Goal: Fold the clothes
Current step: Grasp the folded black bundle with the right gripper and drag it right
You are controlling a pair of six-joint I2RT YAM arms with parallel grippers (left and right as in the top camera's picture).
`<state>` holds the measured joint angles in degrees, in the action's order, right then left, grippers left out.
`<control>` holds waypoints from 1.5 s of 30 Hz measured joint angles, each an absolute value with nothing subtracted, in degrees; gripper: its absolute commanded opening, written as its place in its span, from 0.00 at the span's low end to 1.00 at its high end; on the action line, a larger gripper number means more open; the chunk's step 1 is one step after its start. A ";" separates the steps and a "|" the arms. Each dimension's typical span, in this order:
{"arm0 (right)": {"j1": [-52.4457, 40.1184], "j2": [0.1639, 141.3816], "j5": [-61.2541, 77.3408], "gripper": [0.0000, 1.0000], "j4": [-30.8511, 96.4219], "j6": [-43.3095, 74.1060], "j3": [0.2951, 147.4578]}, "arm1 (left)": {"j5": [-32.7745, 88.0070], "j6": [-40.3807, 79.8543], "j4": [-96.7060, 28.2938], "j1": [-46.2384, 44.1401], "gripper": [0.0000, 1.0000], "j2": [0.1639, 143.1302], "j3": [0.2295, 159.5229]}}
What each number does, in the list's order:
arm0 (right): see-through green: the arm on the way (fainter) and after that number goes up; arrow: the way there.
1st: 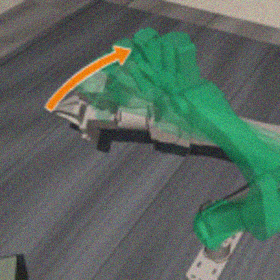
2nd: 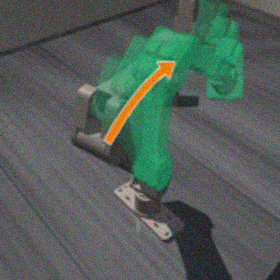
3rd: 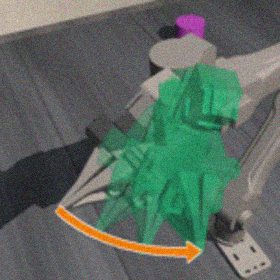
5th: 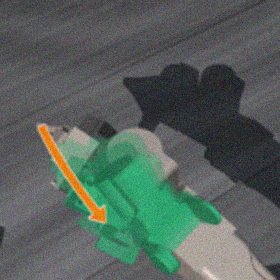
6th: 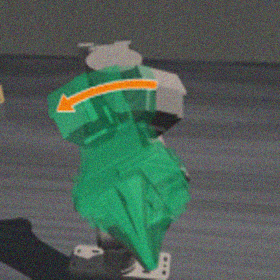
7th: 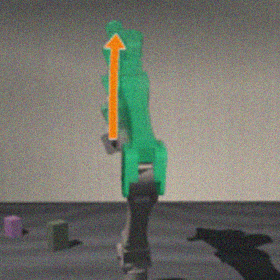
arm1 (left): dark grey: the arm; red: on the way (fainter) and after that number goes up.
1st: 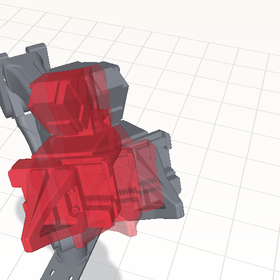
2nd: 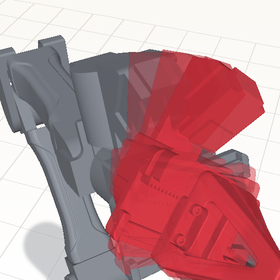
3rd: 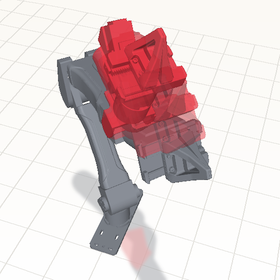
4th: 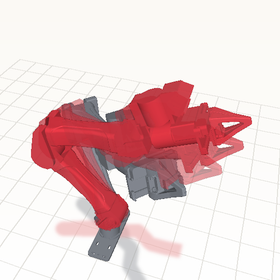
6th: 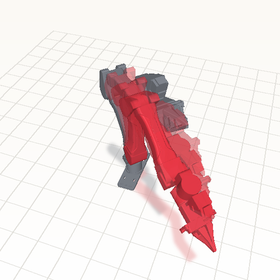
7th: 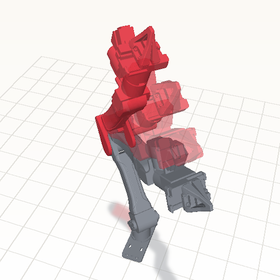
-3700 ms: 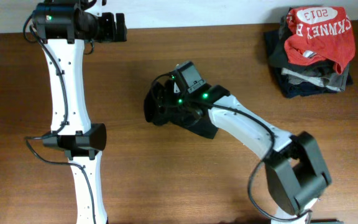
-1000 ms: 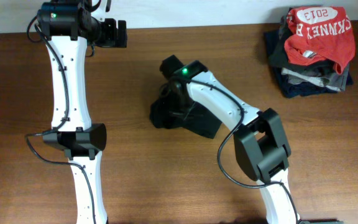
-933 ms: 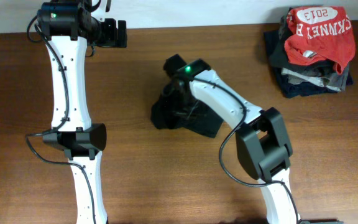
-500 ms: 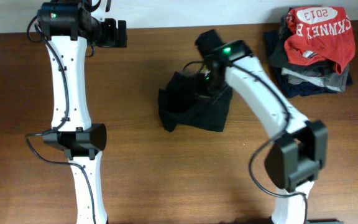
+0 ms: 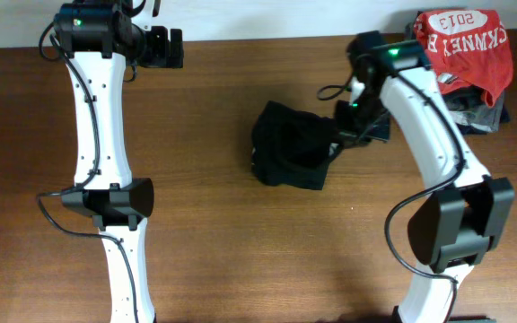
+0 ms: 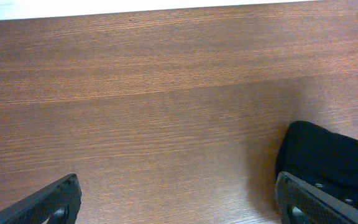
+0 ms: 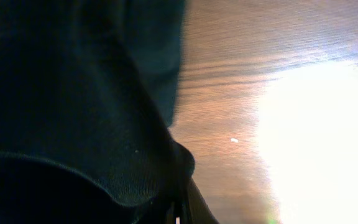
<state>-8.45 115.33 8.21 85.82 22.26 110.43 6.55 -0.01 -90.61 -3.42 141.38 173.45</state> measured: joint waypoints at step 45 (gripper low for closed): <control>-3.27 111.63 21.91 0.68 68.38 -4.78 95.90 | 6.55 -2.59 -88.03 -3.42 0.99 141.38 173.45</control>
